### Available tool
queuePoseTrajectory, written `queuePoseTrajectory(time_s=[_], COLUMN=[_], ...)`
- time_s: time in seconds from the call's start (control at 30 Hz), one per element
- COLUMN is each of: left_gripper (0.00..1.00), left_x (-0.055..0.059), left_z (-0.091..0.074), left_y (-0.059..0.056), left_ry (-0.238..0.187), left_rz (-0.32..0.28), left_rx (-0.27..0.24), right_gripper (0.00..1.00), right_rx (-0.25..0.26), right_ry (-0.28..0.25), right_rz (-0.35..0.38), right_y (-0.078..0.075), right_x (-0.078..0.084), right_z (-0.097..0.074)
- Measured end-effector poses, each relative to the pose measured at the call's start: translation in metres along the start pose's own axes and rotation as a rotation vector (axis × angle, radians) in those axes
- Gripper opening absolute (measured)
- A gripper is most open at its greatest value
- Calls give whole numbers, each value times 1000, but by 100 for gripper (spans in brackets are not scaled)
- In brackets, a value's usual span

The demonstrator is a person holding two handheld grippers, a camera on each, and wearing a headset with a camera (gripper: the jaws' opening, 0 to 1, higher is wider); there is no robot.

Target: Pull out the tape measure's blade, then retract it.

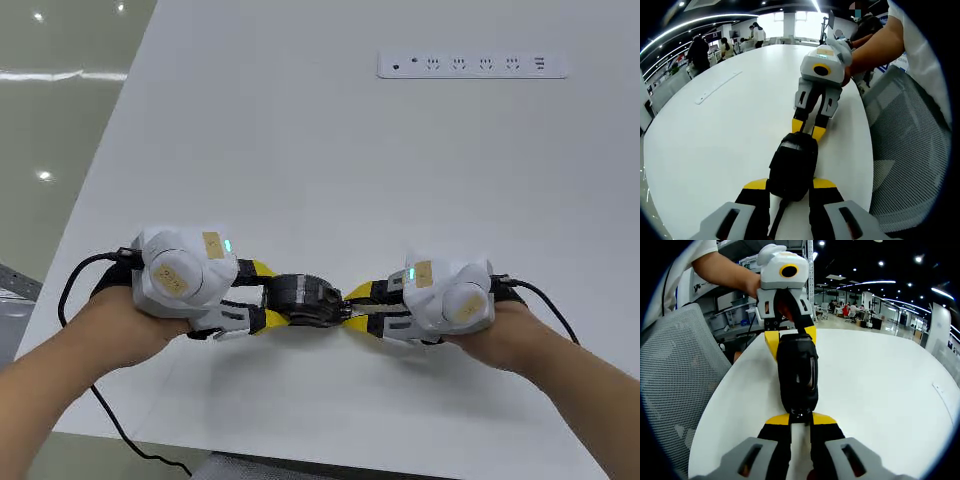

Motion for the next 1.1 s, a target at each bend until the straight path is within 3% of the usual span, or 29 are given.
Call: queuePoseTrajectory(time_s=[0.63,1.1], left_gripper=[26,26], left_x=[2,0], left_z=[-1,-1], left_y=[2,0], left_ry=[4,7], left_rz=[4,17], left_rx=[6,7], right_gripper=[11,10], right_rx=[38,47], right_ry=[-8,-4], right_rz=[3,22], right_y=[4,9], right_x=[-2,9], right_z=[-7,-23])
Point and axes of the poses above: the centre of the closed fingertips' face, and the gripper's own axes: z roughly forward along the fingers, y roughly to its left, x roughly out of its underside, the point moved 4 cm from there along -z, roughly backward along the fingers, and after that the axes turned 15 degrees about -x, right-handed, at the moved point
